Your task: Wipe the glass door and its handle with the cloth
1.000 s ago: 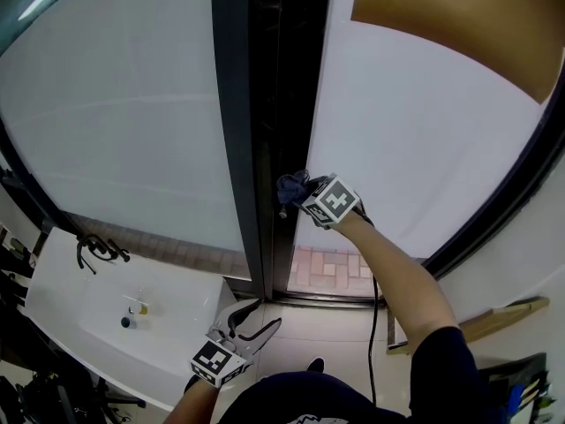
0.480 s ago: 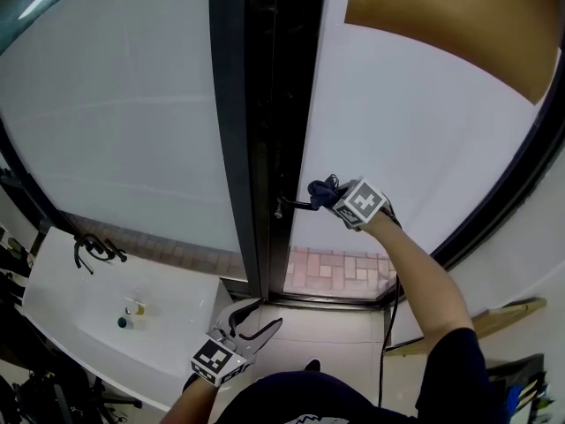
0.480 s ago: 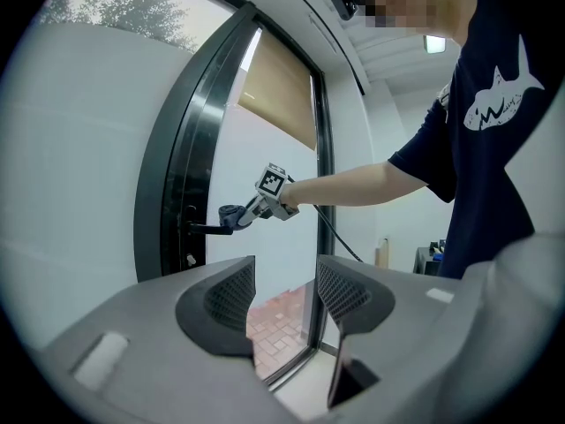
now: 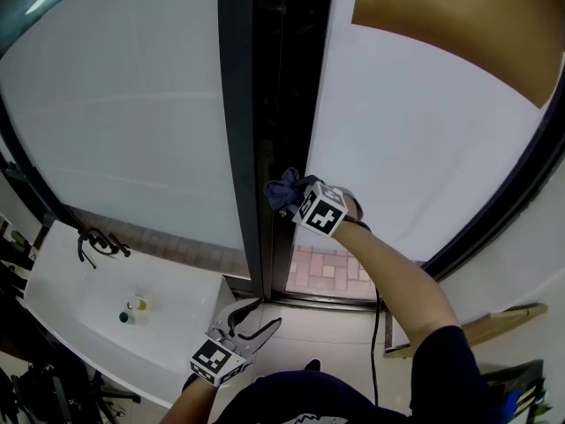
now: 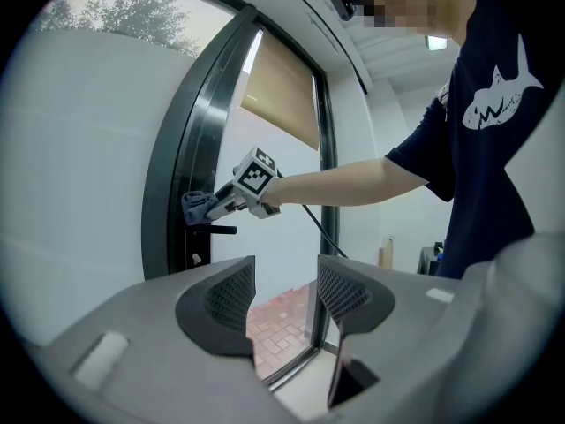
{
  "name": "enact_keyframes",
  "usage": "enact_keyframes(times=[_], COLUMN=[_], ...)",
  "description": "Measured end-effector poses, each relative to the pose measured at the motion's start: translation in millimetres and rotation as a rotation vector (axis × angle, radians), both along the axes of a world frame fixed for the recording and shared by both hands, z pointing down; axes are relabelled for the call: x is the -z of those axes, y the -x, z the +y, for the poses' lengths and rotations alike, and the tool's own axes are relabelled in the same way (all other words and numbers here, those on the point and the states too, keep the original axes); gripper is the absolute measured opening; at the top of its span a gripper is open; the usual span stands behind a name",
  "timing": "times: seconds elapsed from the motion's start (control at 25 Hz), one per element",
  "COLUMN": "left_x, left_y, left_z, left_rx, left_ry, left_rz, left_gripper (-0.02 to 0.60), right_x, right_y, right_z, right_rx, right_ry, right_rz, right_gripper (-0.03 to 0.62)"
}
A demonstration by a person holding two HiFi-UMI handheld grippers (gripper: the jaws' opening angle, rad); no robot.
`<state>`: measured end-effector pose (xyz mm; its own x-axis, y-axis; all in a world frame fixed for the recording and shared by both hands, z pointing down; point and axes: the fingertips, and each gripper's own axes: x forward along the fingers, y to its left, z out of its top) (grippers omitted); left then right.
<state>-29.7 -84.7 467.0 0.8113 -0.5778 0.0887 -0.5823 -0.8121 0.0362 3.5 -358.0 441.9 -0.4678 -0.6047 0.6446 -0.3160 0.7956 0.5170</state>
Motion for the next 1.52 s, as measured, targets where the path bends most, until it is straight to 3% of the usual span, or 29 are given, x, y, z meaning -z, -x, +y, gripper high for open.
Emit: enact_keyframes(times=[0.2,0.48,0.96,1.12,1.28,1.52], left_x=[-5,-9,-6,-6,-11,-5], left_y=[6,4,-12,-11,-5,1], left_z=[-1,-2,-6,-4,-5,-3], left_rx=[0.019,0.005,-0.052,-0.061,-0.051,-0.037], left_ry=[0.005,0.007,0.008,0.014,0.012,0.007], left_rz=[-0.005,-0.004,-0.001,-0.002,-0.008,0.008], left_gripper=[0.215,0.214,0.215,0.213,0.215,0.213], right_x=[-23,-35,-66,-61,-37,-33], right_y=[16,-6,-99,-118,-94,-10], right_z=[-8,6,18,22,30,34], right_rx=[0.018,0.087,-0.006,-0.053,-0.006,0.197], right_ry=[-0.086,-0.206,-0.172,-0.162,-0.27,-0.479], right_rz=[0.118,0.291,0.403,0.375,0.339,0.448], right_gripper=[0.133,0.132,0.13,0.13,0.132,0.132])
